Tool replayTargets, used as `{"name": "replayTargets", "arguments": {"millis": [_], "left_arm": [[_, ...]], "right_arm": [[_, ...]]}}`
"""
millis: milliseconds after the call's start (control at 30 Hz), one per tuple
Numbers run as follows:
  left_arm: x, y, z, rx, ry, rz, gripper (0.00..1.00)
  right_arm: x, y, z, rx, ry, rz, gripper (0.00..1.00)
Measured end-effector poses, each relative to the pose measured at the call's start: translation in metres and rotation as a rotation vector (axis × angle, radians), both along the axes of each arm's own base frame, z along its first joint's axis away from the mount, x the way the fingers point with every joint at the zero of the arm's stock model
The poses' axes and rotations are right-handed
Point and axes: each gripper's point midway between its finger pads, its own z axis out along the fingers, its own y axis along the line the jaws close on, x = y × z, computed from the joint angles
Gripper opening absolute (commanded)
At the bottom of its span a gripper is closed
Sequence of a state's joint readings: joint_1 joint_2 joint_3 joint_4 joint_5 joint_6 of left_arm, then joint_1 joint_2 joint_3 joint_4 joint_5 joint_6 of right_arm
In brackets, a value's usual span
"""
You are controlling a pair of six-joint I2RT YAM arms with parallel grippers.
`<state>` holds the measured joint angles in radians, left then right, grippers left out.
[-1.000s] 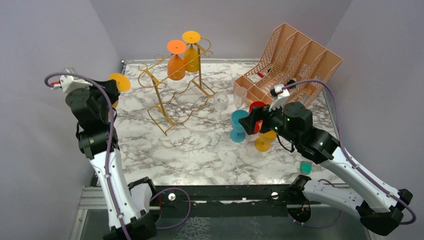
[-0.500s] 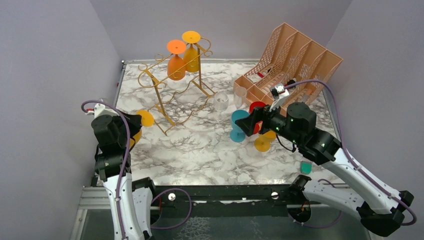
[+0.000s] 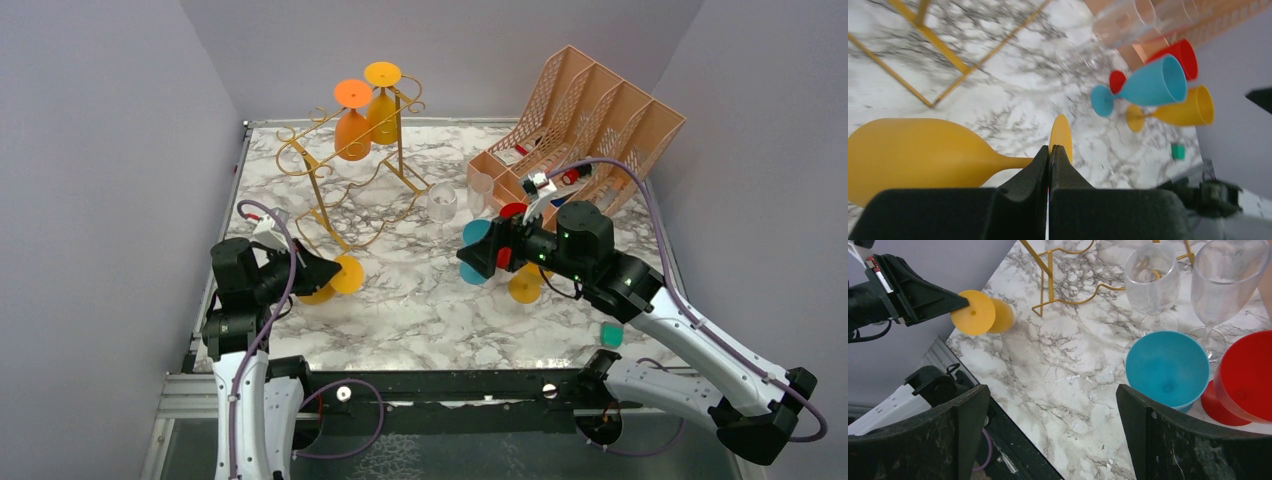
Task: Take the wine glass off the wine glass rack
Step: Place the wine glass at the center of the board.
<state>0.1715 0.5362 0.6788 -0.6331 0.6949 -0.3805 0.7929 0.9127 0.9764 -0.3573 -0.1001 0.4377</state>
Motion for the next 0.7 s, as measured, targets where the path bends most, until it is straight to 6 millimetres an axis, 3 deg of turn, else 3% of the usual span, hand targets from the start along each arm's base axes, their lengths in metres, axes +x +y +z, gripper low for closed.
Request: {"name": "replayTargets", "arguments": {"millis": [167, 367, 533, 700], "left_arm": [[-0.024, -0.029, 0.005, -0.034, 0.016, -0.217, 0.00], [-0.048, -0.052, 0.023, -0.108, -0.025, -0.402, 0.00], [-0.052, -0.061, 0.035, -0.173, -0.082, -0.482, 0.00], [-0.048, -0.066, 0.033, -0.221, -0.054, -0.524, 0.00]], "right_arm": [[-0.008, 0.005, -0.010, 0.010, 0.043, 0.041, 1.00], [-0.031, 0.019, -0.042, 0.034, 0.153, 0.160, 1.00], [-0.051, 0.033, -0.061, 0.072, 0.254, 0.276, 0.95], [-0.063, 0.043, -0.057, 0.119, 0.291, 0.364, 0.84]]}}
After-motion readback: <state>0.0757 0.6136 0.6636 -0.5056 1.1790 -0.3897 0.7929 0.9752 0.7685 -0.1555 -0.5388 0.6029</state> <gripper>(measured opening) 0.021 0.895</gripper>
